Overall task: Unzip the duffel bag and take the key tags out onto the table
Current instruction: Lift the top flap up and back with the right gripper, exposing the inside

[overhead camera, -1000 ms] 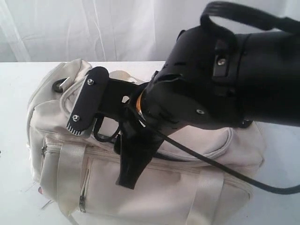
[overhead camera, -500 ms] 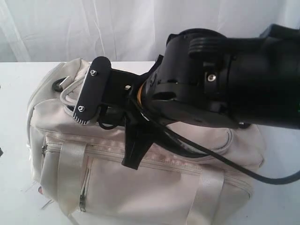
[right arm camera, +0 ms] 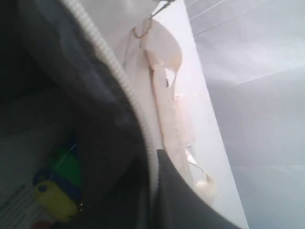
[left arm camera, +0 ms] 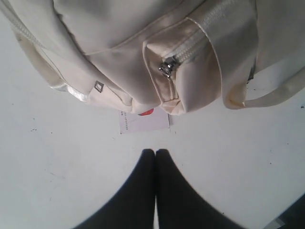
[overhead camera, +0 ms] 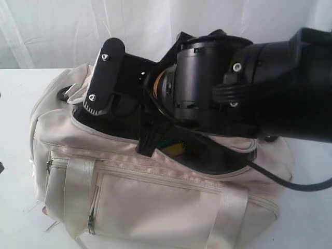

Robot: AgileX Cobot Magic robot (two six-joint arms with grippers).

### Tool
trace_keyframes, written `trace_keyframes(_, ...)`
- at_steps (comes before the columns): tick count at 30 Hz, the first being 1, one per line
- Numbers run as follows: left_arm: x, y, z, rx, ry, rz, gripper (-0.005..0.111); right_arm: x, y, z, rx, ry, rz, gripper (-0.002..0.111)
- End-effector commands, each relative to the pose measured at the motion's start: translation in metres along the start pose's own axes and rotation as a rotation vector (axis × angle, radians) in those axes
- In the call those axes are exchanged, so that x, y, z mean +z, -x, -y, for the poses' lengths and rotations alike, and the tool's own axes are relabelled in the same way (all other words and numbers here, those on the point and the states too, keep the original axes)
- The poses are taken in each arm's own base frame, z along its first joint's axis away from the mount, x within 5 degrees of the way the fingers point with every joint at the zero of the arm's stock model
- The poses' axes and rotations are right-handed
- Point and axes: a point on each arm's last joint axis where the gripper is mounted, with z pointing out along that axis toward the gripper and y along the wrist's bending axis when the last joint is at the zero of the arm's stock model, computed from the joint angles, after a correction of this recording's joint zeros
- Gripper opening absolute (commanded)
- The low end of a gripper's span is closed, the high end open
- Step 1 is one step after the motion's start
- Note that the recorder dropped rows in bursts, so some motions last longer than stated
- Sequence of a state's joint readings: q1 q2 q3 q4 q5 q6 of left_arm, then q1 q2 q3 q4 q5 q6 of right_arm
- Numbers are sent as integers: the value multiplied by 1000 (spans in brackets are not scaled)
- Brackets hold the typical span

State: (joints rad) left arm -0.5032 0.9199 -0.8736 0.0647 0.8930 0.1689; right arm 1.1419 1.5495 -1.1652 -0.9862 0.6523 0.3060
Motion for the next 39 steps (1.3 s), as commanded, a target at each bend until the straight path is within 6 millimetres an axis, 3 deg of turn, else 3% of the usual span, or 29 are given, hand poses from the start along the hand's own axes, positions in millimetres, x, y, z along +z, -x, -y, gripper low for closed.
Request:
trace_keyframes(1, -1, -3, 3, -24, -24, 5, 0, 11, -3, 21, 68, -55, 86, 0)
trace_keyframes(7, -1, -2, 3, -26, -23, 16, 0, 41, -7, 62, 154, -112, 115, 0)
trace_keyframes(14, -1, -1, 3, -29, -28, 19, 0, 87, 4, 102, 199, -188, 147, 0)
trace_keyframes(21, -1, -1, 4, -31, -32, 21, 0, 119, 3, 127, 227, -244, 144, 0)
trace_keyframes(28, -1, -1, 4, -32, -33, 23, 0, 145, -10, 143, 248, -275, 120, 0)
trace_keyframes(39, -1, 0, 4, -34, -35, 28, 0, 172, -32, 172, 273, -333, 121, 0)
